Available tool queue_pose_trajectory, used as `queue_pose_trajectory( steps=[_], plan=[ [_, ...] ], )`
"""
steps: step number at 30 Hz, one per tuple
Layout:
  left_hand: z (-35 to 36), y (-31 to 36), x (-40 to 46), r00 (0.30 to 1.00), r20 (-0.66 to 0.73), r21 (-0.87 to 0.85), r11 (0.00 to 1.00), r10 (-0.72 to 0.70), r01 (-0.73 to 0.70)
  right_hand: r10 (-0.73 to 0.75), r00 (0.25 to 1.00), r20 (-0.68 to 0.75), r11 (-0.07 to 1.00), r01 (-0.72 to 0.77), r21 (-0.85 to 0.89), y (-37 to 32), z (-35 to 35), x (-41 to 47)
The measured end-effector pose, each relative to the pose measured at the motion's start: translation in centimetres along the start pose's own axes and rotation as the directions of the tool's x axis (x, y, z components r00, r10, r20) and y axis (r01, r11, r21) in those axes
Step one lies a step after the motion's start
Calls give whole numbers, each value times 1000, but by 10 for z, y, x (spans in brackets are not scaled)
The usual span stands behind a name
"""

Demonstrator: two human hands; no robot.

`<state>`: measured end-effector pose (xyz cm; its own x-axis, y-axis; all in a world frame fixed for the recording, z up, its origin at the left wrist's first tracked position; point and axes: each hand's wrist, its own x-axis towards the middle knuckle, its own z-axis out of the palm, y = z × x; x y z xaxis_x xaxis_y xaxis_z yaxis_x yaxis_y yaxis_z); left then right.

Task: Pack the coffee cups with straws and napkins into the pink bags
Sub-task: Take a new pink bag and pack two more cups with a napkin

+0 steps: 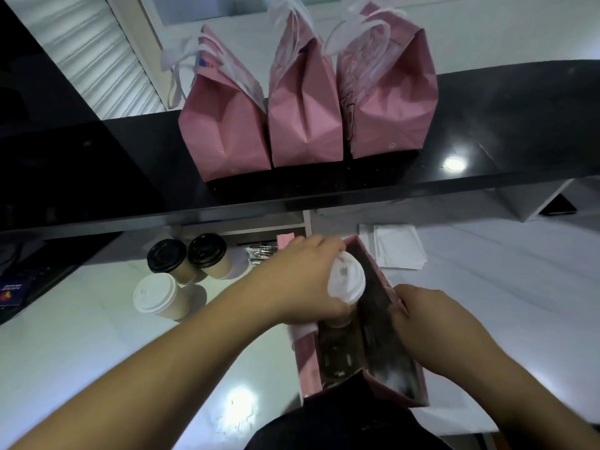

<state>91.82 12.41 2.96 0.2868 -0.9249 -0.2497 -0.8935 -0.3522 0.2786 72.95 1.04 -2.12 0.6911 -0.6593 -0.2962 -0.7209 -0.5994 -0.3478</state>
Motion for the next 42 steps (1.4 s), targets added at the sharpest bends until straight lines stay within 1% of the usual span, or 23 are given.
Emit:
queue_pose_trajectory(
  steps=[3, 5, 7, 9, 11, 14, 17, 19, 23, 27, 30, 33, 35, 36, 37, 38, 39, 40, 41, 42],
  plan=[
    [19, 8, 5, 998, 22, 137, 988, 66, -68, -10, 1000, -13, 1000, 10, 13, 0, 2, 0],
    [35, 13, 14, 996, 50, 178, 980, 77, -85, -4, 1000, -4, 1000, 4, 27, -1, 3, 1],
    [47, 15, 27, 994, 105, 181, 983, 12, -31, -3, 1000, 2, 1000, 3, 27, -1, 3, 0],
    [57, 15, 40, 991, 123, 185, 982, -45, 22, -6, 1000, -11, 1000, 6, 16, 0, 3, 0],
    [67, 11, 49, 992, 113, 186, 982, -52, 31, -2, 1000, -19, 1000, 2, 12, 1, 4, 0],
    [83, 5, 60, 991, 116, 143, 988, -70, 53, 3, 1000, -15, 1000, -3, 23, 1, 4, -1],
    [96, -1, 72, 975, 190, 137, 986, -118, 93, 2, 1000, -9, 999, -1, 34, 0, 3, -3],
    [101, -5, 80, 961, 236, 177, 979, -144, 103, 3, 1000, -12, 999, -2, 39, -1, 3, -4],
    [110, -12, 89, 949, 268, 241, 965, -168, 103, 4, 1000, -13, 999, -4, 38, -5, 3, -5],
    [111, -13, 95, 908, 359, 227, 964, -217, 141, 4, 1000, -11, 1000, -4, 28, -9, 2, -6],
    [106, -7, 90, 905, 367, 233, 963, -216, 136, 2, 1000, -24, 999, -1, 37, -12, 3, -6],
    [91, 5, 72, 932, 318, 224, 969, -175, 105, 7, 998, -56, 999, -4, 49, -12, 5, -7],
    [72, 19, 60, 966, 246, 134, 990, -81, 49, -1, 997, -74, 998, 5, 60, -12, 5, -7],
    [60, 26, 54, 986, 168, 81, 997, -6, -8, -8, 997, -82, 998, 13, 64, -13, 5, -7],
    [48, 30, 47, 996, 63, 17, 997, 68, -70, -15, 996, -87, 998, 21, 63, -14, 5, -7],
    [35, 31, 39, 990, -65, -58, 990, 123, -127, -22, 996, -87, 998, 27, 62, -14, 5, -6],
    [22, 28, 30, 969, -199, -129, 977, 144, -172, -23, 996, -81, 998, 28, 62, -13, 5, -6],
    [12, 19, 21, 936, -327, -182, 963, 132, -199, -21, 997, -72, 997, 25, 66, -13, 5, -7],
    [3, 5, 12, 896, -434, -218, 955, 91, -203, -17, 998, -64, 997, 21, 70, -13, 5, -7],
    [-2, -15, 3, 859, -511, -253, 952, 23, -175, -18, 998, -62, 997, 23, 71, -13, 5, -8]
  ],
)
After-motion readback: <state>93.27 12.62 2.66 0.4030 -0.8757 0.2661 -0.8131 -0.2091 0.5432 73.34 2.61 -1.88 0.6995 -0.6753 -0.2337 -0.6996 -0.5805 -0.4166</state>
